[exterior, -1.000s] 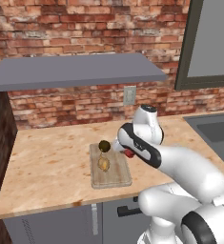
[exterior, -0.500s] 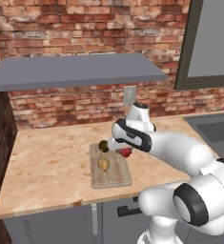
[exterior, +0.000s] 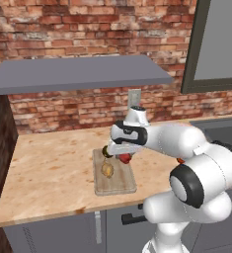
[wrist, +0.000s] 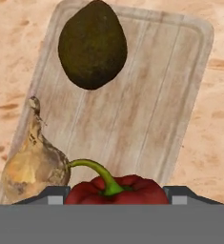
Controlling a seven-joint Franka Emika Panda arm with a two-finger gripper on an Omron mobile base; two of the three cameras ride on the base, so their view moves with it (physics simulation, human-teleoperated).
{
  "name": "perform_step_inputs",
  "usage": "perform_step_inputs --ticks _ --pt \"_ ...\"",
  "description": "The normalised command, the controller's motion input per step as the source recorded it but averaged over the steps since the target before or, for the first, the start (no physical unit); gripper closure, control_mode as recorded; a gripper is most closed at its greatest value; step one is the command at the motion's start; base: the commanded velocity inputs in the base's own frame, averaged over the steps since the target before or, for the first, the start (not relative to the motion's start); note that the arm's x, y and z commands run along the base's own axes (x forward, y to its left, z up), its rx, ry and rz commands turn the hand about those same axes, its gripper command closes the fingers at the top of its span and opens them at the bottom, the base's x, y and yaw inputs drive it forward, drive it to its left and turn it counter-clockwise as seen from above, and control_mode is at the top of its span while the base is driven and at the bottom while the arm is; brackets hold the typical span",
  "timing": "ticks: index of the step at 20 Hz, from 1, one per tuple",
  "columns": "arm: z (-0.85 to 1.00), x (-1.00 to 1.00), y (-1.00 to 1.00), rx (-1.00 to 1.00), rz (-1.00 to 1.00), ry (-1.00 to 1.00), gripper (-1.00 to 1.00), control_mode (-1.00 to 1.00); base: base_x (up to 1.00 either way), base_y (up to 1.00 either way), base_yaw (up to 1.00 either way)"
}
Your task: Place the avocado, onion, tomato, and bell pepper on the cutting board.
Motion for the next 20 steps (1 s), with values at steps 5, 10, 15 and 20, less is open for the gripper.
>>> perform_step_inputs --ticks 5,10,15,20 --pt "-0.29 0.17 0.03 0.0 0.0 0.08 1.0 -1.0 0.0 0.0 0.0" --pt "-0.32 0.18 0.02 0.0 0.0 0.1 1.0 -1.0 0.0 0.0 0.0" --pt "-0.26 0.18 0.04 0.0 0.0 0.09 1.0 -1.0 0.0 0.0 0.0" --pt "-0.33 0.15 0.1 0.0 0.0 0.1 1.0 -1.0 0.0 0.0 0.0"
